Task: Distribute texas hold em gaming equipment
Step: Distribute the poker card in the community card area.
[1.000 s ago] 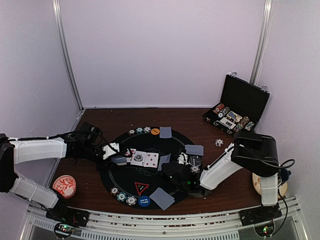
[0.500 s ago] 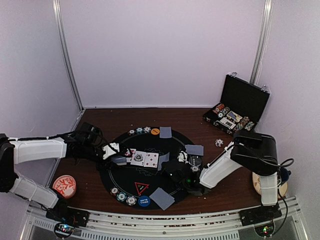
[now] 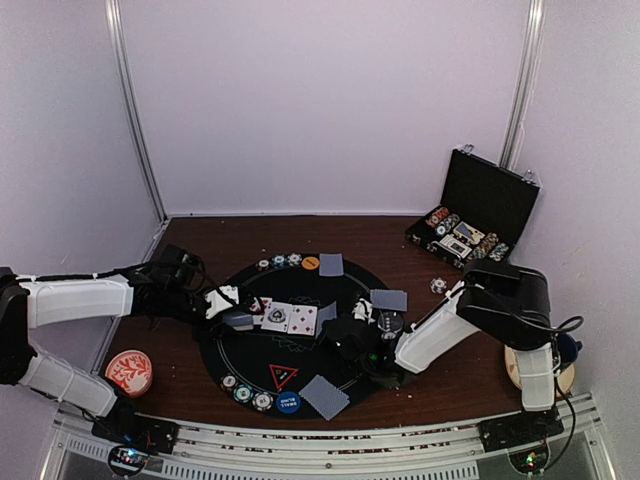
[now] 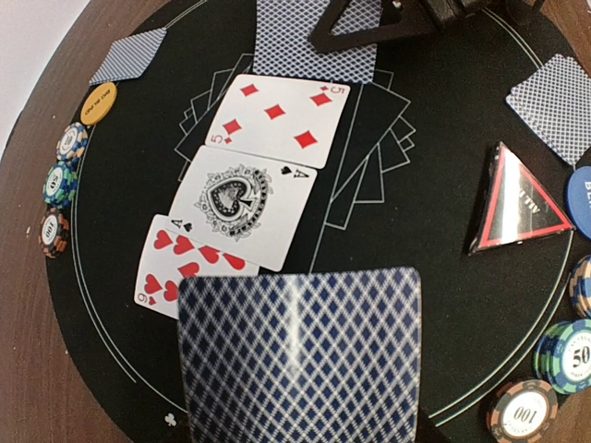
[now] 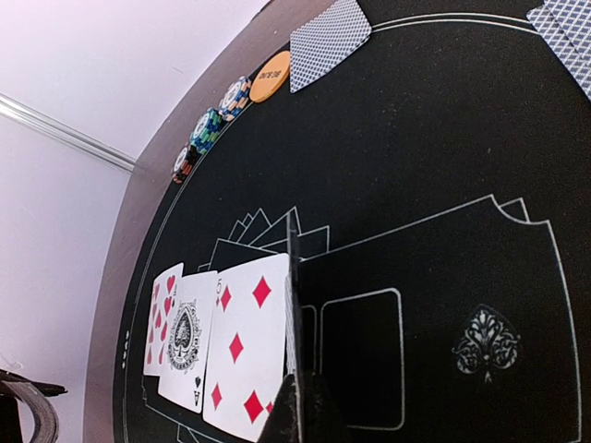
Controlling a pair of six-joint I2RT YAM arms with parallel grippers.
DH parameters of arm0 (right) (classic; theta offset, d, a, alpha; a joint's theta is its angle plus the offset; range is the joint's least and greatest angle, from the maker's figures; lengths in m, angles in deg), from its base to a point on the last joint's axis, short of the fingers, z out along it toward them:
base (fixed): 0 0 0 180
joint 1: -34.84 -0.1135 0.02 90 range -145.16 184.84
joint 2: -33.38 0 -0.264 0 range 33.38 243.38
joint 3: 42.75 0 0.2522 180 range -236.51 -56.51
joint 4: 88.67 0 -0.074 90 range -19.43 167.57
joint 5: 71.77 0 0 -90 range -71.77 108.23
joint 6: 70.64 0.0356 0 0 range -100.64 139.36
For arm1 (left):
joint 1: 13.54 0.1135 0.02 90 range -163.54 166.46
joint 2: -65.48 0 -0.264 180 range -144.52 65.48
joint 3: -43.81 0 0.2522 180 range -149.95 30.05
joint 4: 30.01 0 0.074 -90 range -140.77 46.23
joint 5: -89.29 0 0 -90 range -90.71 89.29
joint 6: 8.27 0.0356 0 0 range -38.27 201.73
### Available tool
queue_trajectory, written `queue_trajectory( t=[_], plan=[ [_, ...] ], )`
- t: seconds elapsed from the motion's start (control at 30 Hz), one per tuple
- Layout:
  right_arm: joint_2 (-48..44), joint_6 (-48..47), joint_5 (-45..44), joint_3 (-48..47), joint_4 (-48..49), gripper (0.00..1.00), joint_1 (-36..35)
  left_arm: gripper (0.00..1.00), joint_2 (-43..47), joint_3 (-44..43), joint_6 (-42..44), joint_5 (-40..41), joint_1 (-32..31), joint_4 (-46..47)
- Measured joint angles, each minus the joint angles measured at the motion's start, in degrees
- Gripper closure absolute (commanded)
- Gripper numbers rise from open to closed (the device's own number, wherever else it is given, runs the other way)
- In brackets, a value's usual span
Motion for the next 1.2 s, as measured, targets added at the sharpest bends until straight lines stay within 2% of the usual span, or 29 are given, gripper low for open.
queue_trajectory(
  t=[0.3,0.47,0.63,0.83,1.0,1.2],
  plan=[
    [0.02,0.20,0.04,-0.02,0.24,0.99,0.28,0.90,0.00,0.00,0.02,0.00,0.00,0.00],
    [0.42,0.31,0.04,-0.61,0.09,0.95,0.50,0.91,0.00,0.00,0.02,0.00,0.00,0.00],
    [0.83,0.44,0.02,-1.51,-0.44,0.84,0.79,0.91,0.00,0.00,0.02,0.00,0.00,0.00],
    [0.81,0.52,0.09,-1.84,-1.42,0.81,0.85,0.90,0.00,0.00,0.02,0.00,0.00,0.00],
    [0.52,1.07,-0.48,-1.86,-1.92,0.70,0.79,0.91,0.00,0.00,0.02,0.00,0.00,-0.02],
    [-0.52,1.62,-2.69,-2.01,-4.66,0.62,0.09,0.91,0.00,0.00,0.02,0.02,0.00,-0.02]
  ],
)
